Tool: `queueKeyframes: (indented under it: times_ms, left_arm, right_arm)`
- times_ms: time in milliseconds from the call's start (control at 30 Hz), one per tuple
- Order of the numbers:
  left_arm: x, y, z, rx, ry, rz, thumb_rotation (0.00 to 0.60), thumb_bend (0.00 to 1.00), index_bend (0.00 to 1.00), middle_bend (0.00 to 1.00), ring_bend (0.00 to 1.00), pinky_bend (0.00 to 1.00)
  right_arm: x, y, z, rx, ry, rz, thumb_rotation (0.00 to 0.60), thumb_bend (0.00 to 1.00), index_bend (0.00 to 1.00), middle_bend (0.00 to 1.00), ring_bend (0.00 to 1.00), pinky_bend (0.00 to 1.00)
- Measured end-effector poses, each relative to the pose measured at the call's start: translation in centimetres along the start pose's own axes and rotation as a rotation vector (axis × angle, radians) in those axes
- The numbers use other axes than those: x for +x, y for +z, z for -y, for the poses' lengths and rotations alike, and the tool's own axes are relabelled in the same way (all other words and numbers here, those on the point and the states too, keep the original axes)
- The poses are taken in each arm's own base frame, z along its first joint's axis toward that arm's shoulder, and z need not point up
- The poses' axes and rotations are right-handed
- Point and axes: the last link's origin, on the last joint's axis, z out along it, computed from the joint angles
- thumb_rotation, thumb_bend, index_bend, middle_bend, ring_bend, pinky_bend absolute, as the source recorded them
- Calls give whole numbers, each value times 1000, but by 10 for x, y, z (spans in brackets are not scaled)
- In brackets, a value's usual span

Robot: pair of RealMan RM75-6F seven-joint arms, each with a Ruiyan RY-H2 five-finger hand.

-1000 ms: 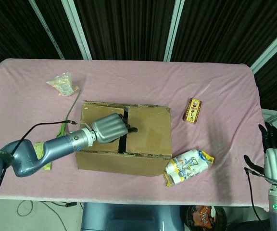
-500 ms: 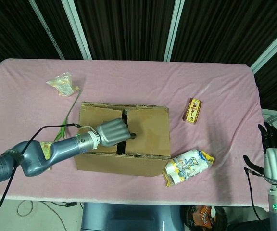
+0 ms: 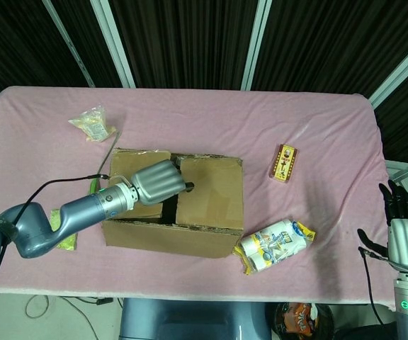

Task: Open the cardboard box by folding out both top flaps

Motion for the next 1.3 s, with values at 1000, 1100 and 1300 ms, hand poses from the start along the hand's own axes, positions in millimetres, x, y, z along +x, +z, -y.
queueKeyframes:
  times_ms: [1000, 1100, 1300]
  left_arm:
    - [40, -90, 30, 107, 74, -90, 600, 923, 342, 604, 489, 476]
    - [36, -103, 33, 122, 77, -76, 600, 923, 342, 604, 489, 476]
    - [27, -126, 38, 148, 77, -58, 600, 923, 342, 603, 489, 477]
  right_arm:
    - [0, -1, 1, 7, -1, -9, 600, 278, 0, 0, 0, 212]
    - [0, -1, 1, 8, -2, -9, 600, 278, 0, 0, 0, 212]
    - [0, -1, 1, 9, -2, -8, 600, 278, 0, 0, 0, 212]
